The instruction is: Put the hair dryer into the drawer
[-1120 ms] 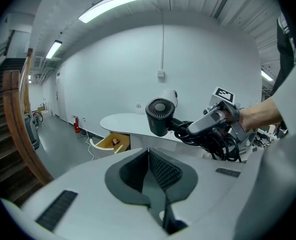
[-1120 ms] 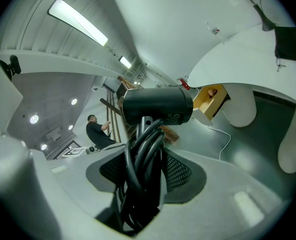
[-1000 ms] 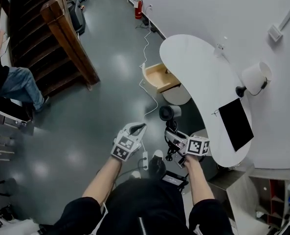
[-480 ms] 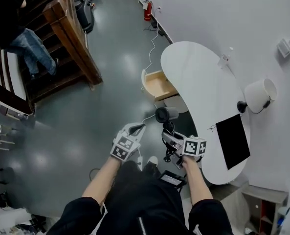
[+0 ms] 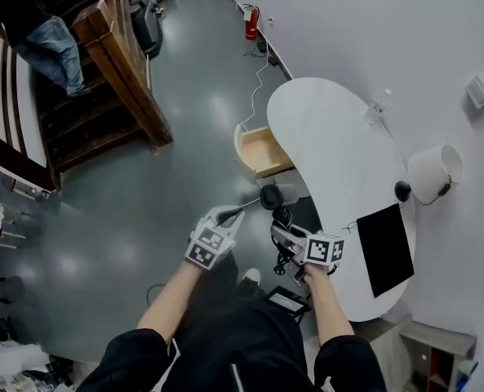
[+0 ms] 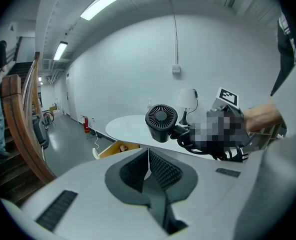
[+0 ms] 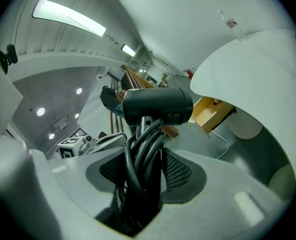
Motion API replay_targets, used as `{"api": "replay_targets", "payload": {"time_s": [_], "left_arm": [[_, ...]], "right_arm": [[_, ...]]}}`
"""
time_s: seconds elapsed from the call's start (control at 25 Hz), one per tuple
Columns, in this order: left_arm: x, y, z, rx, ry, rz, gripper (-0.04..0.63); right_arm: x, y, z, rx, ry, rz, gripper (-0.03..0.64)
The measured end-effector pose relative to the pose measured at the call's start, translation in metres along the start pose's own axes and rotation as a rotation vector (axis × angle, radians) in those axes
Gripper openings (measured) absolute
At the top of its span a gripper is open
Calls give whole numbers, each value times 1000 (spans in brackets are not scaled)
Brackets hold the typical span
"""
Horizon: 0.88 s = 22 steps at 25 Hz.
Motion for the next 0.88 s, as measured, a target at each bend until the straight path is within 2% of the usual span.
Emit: {"api": "replay_targets", "payload": {"time_s": [0.24, 0.4, 0.88], "left_arm": [[18, 10, 4, 9, 8, -11, 18], [34, 22, 8, 3, 8, -29, 18], [93, 103, 21, -4, 18, -92, 18]], "right_arm": [[10, -7, 17, 2, -4, 9, 198], [20, -19, 33, -5, 2, -17, 198], [90, -53, 95, 19, 17, -71, 198]]}}
Point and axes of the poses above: the fingertips, and each gripper's own axes: x forward along the fingers, y to its left, z out of its top, the point moved 2 cm from there along -x, backward along the fingers, and after that the axes turned 4 degrees about z, right-handed, at the moved point
